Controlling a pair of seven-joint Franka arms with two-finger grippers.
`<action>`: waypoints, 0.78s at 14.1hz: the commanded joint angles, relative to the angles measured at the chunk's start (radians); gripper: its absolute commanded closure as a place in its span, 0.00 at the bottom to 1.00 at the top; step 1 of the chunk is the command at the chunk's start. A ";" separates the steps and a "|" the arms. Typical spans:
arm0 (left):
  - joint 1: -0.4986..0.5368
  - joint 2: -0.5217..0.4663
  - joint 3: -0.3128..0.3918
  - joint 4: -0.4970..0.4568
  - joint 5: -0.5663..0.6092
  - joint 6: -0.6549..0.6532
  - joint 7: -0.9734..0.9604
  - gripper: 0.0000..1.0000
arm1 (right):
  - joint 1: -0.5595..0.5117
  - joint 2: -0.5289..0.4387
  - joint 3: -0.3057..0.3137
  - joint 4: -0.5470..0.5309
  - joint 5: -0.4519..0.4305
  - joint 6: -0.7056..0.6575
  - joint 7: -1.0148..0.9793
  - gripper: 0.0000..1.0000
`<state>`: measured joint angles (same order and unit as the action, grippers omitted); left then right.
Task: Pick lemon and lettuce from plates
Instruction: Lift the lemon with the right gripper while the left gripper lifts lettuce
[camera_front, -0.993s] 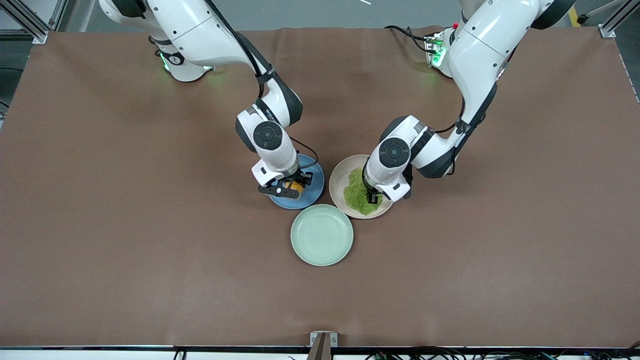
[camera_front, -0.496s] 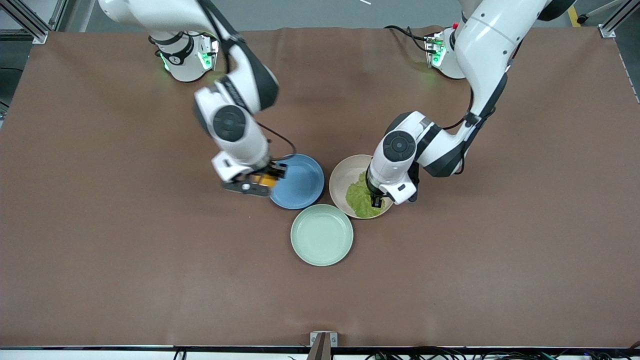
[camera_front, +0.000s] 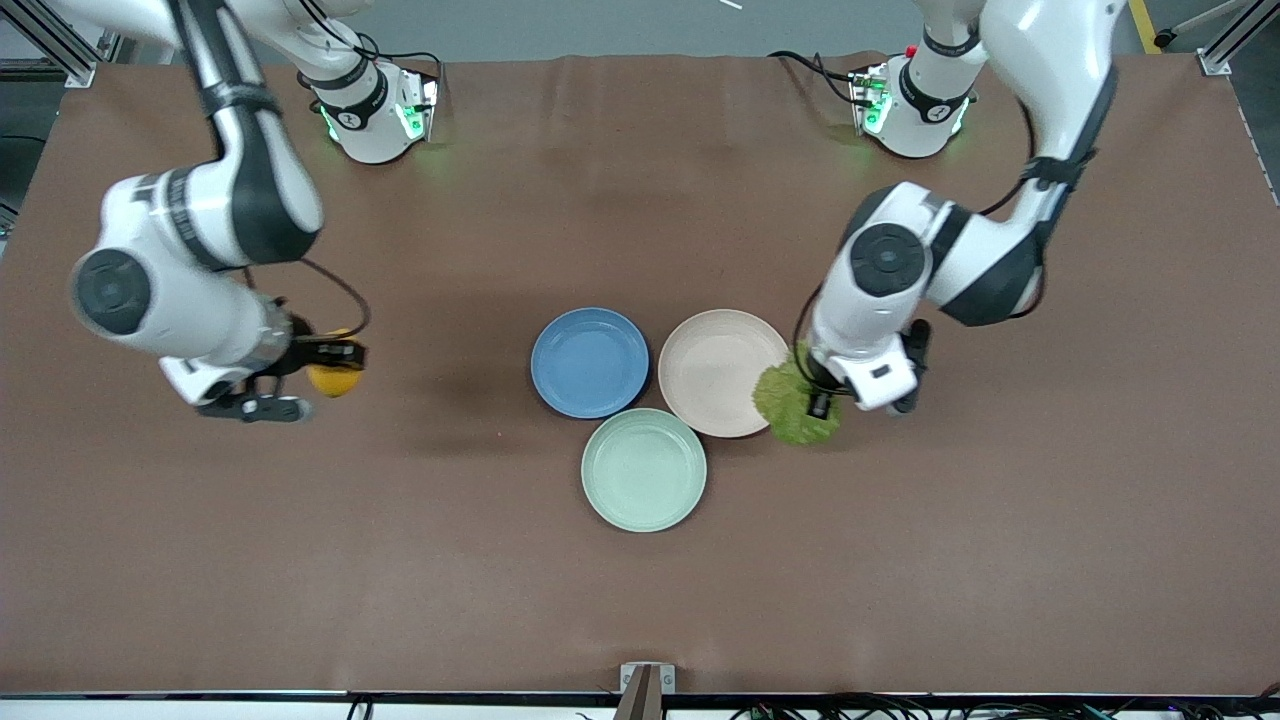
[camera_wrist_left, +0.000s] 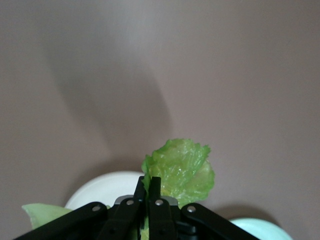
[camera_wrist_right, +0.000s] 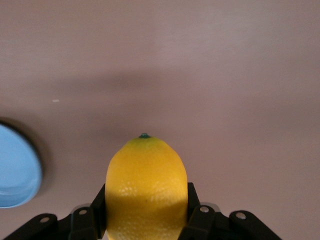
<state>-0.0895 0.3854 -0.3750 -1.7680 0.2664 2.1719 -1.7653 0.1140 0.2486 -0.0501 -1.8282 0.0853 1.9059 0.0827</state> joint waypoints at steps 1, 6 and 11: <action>0.078 -0.034 -0.009 -0.054 0.004 -0.003 0.111 1.00 | -0.103 0.010 0.024 -0.055 -0.004 0.088 -0.122 0.79; 0.249 -0.019 -0.005 -0.157 0.016 0.093 0.346 1.00 | -0.172 0.135 0.024 -0.149 -0.032 0.349 -0.199 0.79; 0.376 0.039 -0.005 -0.225 0.016 0.238 0.503 0.97 | -0.185 0.257 0.024 -0.148 -0.032 0.482 -0.215 0.76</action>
<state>0.2636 0.4075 -0.3697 -1.9729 0.2666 2.3704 -1.2870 -0.0482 0.4859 -0.0476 -1.9781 0.0613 2.3653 -0.1204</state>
